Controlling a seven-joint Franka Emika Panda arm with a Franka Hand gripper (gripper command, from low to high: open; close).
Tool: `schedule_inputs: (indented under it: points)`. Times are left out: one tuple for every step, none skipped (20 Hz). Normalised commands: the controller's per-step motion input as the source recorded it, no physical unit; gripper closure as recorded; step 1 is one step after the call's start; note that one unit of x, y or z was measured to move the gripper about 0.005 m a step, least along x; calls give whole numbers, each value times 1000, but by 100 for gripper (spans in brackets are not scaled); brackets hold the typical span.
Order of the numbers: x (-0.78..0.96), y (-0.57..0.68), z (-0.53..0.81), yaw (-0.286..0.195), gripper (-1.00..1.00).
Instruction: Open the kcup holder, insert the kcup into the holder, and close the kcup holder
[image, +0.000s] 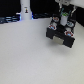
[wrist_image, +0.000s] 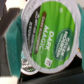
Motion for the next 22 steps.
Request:
schedule_inputs:
  points:
    - [-7, -8, -246, 17, 100]
    - [-7, -2, -245, 10, 100]
    - [1, 0, -217, 1, 100]
    - [-16, -23, -207, -4, 100]
    - [-38, -54, -168, -10, 100]
    - [-26, -52, -182, -16, 100]
    - [-15, -50, -224, -21, 100]
    - [-11, -62, -272, -16, 100]
    - [-33, -93, -284, -6, 100]
    - [46, -49, 0, 0, 100]
    - [0, -9, 0, 0, 100]
    - [-129, -97, 171, -3, 100]
    - [-234, -151, 209, -24, 100]
    - [-283, -217, 274, -23, 100]
    - [-309, -289, 271, -35, 100]
    - [-311, -323, 280, -49, 100]
    - [-229, -286, 200, -38, 100]
    - [-287, -69, 113, 25, 100]
    - [-295, -56, 157, 47, 100]
    - [-157, -151, -96, 3, 100]
    - [-140, -121, -107, -4, 100]
    - [-67, -89, -200, -6, 100]
